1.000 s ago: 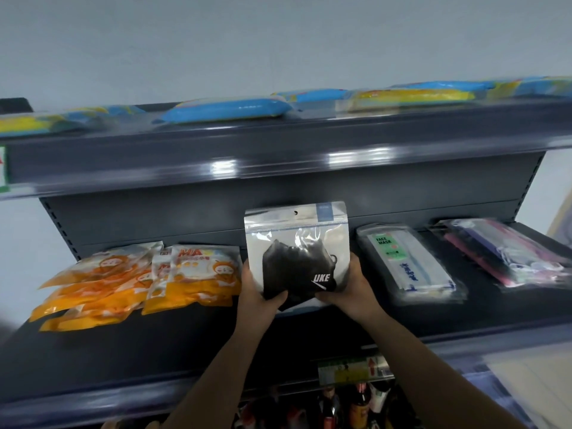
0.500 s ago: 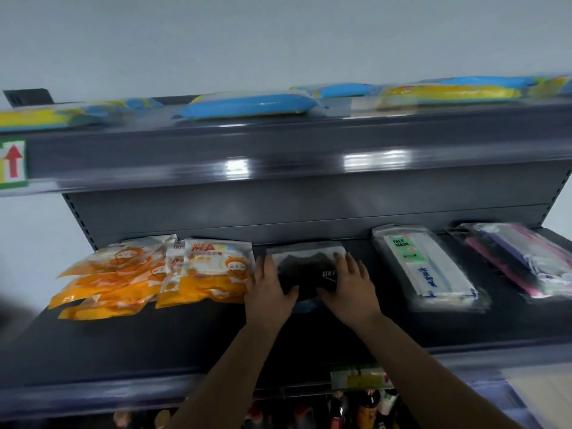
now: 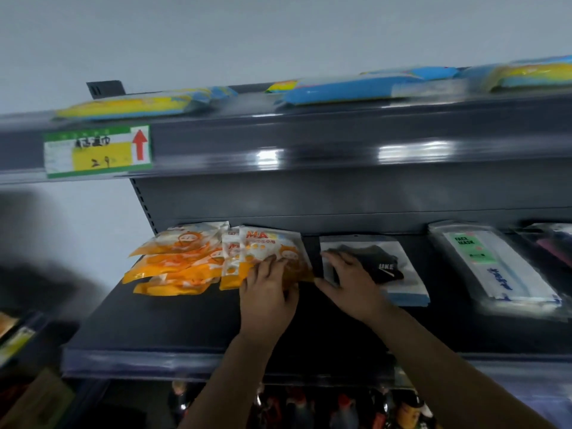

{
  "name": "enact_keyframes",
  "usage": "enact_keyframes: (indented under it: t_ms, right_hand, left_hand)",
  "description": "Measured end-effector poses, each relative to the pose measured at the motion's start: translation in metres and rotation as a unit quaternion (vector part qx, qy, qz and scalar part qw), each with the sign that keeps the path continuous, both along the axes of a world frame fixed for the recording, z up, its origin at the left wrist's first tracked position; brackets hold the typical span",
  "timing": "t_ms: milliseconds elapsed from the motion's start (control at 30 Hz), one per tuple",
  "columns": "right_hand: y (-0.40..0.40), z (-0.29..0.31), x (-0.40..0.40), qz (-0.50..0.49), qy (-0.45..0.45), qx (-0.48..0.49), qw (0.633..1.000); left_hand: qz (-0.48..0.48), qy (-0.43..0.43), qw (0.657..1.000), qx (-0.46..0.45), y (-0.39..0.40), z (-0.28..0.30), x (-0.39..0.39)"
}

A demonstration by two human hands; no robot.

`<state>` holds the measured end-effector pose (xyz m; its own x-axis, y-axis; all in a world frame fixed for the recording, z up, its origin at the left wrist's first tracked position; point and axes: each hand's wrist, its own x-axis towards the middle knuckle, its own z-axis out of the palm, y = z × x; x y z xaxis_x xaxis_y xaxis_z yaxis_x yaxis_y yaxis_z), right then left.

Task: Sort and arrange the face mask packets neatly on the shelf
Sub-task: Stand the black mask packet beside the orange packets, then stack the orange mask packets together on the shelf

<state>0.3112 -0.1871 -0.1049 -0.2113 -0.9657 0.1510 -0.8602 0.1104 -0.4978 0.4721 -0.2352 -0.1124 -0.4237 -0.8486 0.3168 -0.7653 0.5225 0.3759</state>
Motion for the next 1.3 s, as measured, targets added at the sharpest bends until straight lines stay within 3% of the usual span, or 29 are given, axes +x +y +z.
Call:
enact_keyframes:
  t_ms: [167,333,433,567,633,967,1133,1300]
  right_hand:
    - [-0.036,0.011,0.032,0.039,-0.109,0.018,0.993]
    - [-0.069,0.005,0.040,0.007,-0.122,0.094,0.988]
    - [-0.084,-0.002,0.043,0.017,-0.122,0.139,0.983]
    - [-0.093,-0.007,0.040,0.020,-0.105,0.155,0.982]
    - [-0.094,-0.009,0.038,0.027,-0.103,0.156,0.982]
    - [-0.083,-0.008,0.030,0.083,-0.124,0.147,0.978]
    - [-0.088,-0.003,0.033,-0.021,-0.285,0.078,0.955]
    - [-0.098,-0.009,0.047,-0.124,-0.453,0.024,0.882]
  left_hand:
    - [0.105,0.013,0.993,0.056,-0.018,0.005,0.041]
    - [0.149,0.103,0.967,0.180,-0.037,0.002,0.056]
    - [0.146,0.220,0.933,0.244,-0.044,0.006,0.050]
    - [0.187,0.379,0.853,0.306,-0.053,0.016,0.039]
    - [0.204,0.409,0.830,0.320,-0.056,0.019,0.034]
    - [0.189,0.351,0.874,0.278,-0.066,0.014,0.018]
    - [0.146,0.403,0.871,0.239,-0.062,0.002,0.035]
    - [0.084,0.425,0.876,0.210,-0.055,0.002,0.061]
